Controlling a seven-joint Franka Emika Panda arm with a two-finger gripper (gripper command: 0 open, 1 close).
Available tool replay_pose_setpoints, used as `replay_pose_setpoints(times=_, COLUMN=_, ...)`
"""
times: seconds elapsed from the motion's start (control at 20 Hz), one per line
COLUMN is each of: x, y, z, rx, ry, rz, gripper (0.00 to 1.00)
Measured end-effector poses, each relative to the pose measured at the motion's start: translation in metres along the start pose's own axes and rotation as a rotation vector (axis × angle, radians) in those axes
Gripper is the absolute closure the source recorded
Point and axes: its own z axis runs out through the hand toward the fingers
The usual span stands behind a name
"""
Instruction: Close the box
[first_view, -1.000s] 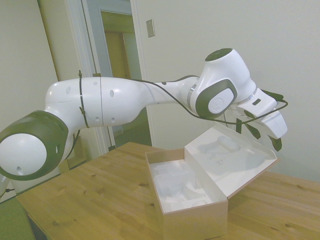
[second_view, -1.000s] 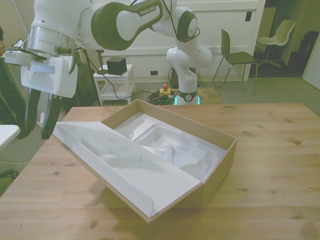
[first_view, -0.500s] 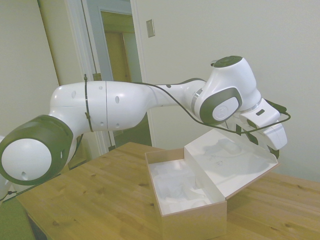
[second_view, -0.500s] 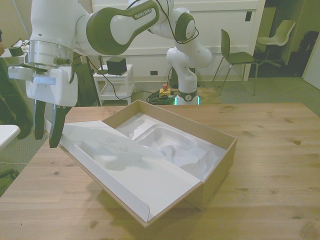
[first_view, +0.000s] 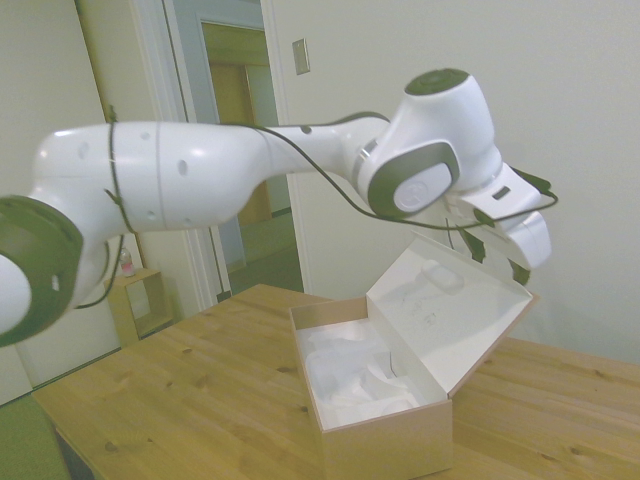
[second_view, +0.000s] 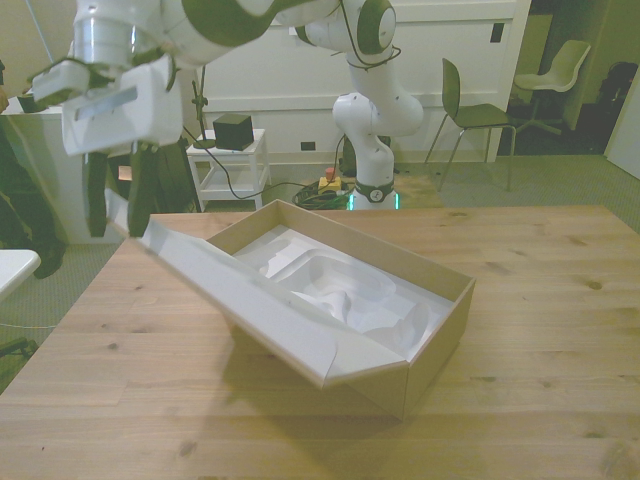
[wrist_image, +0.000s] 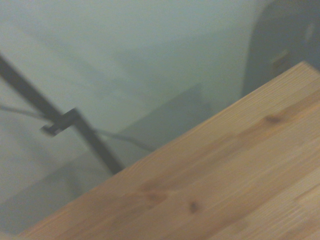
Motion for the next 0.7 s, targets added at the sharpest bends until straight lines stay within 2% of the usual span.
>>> replay_pose_setpoints(times=0.2, x=-0.082, y=-0.015, z=-0.014, rx=0.010, ry=-0.157, rz=-0.066, gripper=0.00)
replay_pose_setpoints(times=0.35, x=-0.151, y=-0.006, z=-0.005, rx=-0.058, ry=-0.293, rz=-0.141, gripper=0.00)
replay_pose_setpoints(times=0.4, x=-0.172, y=0.000, z=0.001, rx=-0.092, ry=-0.323, rz=-0.189, gripper=0.00)
replay_pose_setpoints(times=0.55, x=-0.233, y=0.025, z=0.015, rx=-0.189, ry=-0.380, rz=-0.307, gripper=0.00)
replay_pose_setpoints(times=0.7, x=-0.288, y=0.046, z=0.022, rx=-0.224, ry=-0.368, rz=-0.380, gripper=0.00)
